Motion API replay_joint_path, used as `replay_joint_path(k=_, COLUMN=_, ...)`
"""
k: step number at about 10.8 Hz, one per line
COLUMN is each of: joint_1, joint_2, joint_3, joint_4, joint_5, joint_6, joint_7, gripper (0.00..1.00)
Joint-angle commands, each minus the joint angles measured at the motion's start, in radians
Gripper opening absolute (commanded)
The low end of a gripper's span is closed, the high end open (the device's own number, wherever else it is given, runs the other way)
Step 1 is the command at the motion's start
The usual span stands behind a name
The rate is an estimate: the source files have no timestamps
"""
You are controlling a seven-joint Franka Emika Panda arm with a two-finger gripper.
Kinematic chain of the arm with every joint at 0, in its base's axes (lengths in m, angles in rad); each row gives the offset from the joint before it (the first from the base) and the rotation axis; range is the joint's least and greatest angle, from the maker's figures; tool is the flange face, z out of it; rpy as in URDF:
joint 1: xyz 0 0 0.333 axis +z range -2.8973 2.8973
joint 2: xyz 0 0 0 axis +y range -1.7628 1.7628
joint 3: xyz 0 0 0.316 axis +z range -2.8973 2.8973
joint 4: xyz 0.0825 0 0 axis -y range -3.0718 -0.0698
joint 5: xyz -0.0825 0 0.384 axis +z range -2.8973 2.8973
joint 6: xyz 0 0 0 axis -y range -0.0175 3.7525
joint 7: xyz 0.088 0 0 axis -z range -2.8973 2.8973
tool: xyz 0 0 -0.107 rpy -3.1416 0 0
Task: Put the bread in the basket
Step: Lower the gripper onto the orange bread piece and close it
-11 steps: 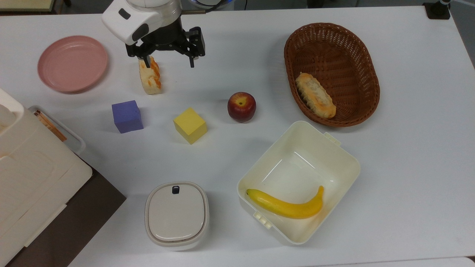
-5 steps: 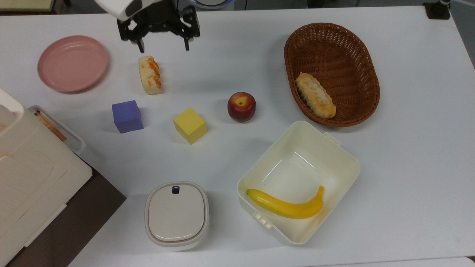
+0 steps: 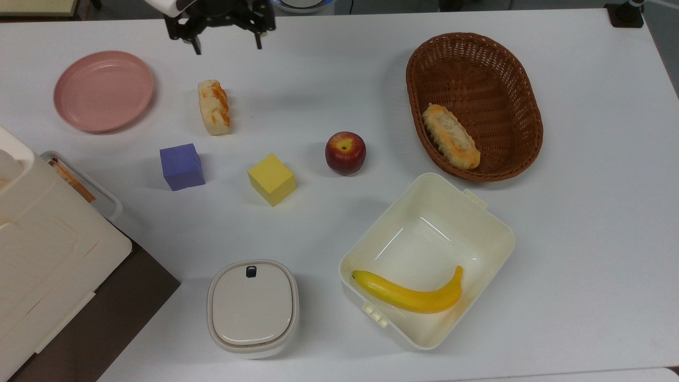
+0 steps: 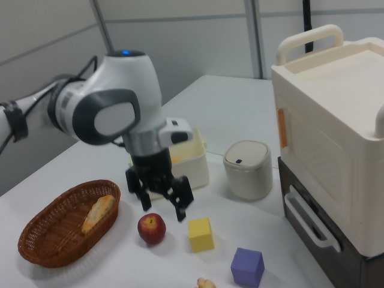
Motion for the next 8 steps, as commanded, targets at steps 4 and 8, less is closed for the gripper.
replay_joint_path(k=4, joint_1=-0.114, joint_2=0.05, joint_3=-0.006, joint_4=-0.1, joint_5=-0.062, joint_6=0.019, joint_7=-0.156, gripper=1.0)
replay_joint_path(k=8, joint_1=-0.115, joint_2=0.155, joint_3=-0.006, joint_4=-0.102, joint_5=-0.079, joint_6=0.091, joint_7=-0.143, gripper=1.0)
